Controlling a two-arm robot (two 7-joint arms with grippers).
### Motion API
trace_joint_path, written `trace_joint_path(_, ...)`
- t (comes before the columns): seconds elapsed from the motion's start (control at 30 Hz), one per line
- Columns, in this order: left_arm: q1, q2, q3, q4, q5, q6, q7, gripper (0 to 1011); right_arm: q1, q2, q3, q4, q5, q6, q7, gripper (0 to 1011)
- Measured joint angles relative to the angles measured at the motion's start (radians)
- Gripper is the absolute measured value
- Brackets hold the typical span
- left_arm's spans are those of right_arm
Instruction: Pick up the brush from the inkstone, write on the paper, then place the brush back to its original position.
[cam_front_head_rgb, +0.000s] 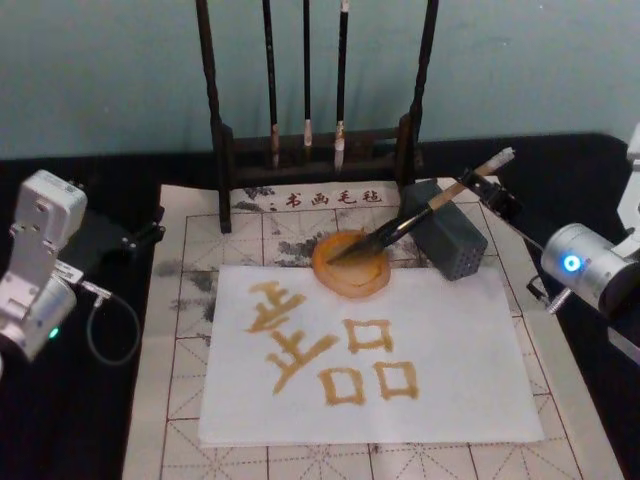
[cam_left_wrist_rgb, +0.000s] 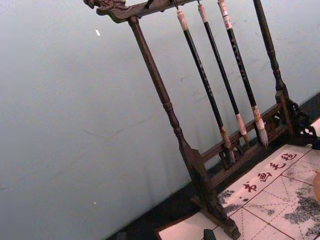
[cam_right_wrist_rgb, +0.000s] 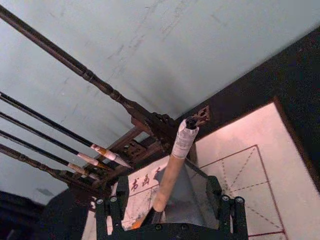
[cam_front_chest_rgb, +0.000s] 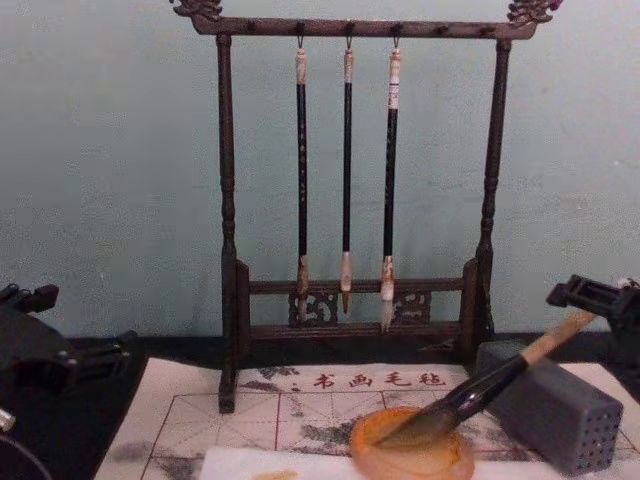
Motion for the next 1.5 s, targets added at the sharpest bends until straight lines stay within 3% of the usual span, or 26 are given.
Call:
trace_joint_path(0.77, 0.000, 0.000, 0.000, 0.000, 0.000, 0.000, 0.000, 1001, 0.086, -0.019, -0.049, 0.106, 0.067, -0.026, 0.000, 1000)
trace_joint_path(1.13, 0.000, 0.000, 0.000, 0.000, 0.000, 0.000, 0.000, 1001, 0.098, -0.011, -0.074, 0.119, 0.079, -0.050, 0.001, 1000)
trace_joint_path(1.5, 0.000, 0.000, 0.000, 0.000, 0.000, 0.000, 0.000, 1001, 0.099, -0.012, -0.072, 0.119, 0.079, -0.049, 0.001, 1002)
